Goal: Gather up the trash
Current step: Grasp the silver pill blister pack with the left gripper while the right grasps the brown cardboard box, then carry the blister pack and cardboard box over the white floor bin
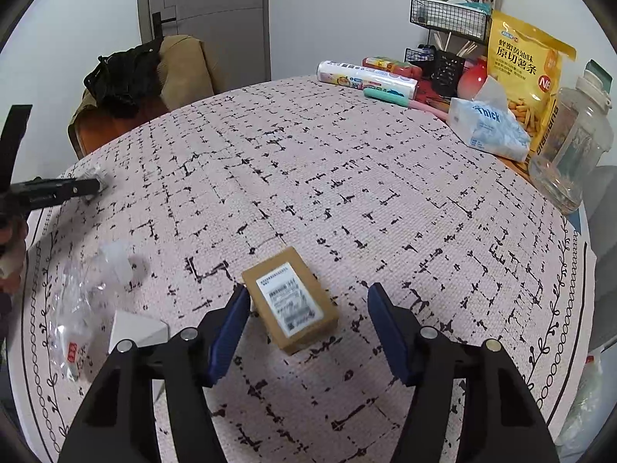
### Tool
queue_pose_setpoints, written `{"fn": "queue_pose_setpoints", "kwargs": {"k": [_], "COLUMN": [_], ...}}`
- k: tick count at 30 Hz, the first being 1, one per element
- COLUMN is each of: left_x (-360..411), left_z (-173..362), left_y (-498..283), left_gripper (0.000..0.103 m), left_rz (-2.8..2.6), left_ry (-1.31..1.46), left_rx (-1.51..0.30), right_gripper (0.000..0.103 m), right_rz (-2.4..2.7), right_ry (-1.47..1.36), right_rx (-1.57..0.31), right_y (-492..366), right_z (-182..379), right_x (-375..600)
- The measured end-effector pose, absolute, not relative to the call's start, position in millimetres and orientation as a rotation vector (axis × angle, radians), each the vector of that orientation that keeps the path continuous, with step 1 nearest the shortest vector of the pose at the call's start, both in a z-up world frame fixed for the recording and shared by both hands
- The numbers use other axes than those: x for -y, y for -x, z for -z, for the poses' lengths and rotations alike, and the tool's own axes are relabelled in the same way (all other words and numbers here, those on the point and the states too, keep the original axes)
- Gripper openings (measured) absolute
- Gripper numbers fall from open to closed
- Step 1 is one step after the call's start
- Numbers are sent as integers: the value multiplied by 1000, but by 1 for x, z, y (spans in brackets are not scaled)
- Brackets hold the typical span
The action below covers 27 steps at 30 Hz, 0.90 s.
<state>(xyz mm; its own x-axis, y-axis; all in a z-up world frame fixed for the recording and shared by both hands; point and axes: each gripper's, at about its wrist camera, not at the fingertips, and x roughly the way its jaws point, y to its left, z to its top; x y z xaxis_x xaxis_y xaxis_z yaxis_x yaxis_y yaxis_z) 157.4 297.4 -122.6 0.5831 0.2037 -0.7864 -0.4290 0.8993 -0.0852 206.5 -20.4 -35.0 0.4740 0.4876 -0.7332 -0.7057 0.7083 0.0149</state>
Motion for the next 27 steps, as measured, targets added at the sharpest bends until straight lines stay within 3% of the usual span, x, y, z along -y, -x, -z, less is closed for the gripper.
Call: {"fn": "queue_pose_setpoints", "kwargs": {"k": [3,6,27], "left_x": [-295,-288,-180], "left_z": [122,117,39], "left_y": [-157,-156,-142], "left_gripper": [28,26,26], "left_rz": [-380,-373,-208], "left_ry": [295,294,307], "left_rx": [-871,-860,-668], "right_gripper": [58,36,36], "right_rz": [-747,-754,-681], "right_ry": [341,339,92], "right_rx": [-798,-828,-700], "right_y": [-206,-208,-149], "right_z": [38,40,-29], "right_x": [15,13,99]}}
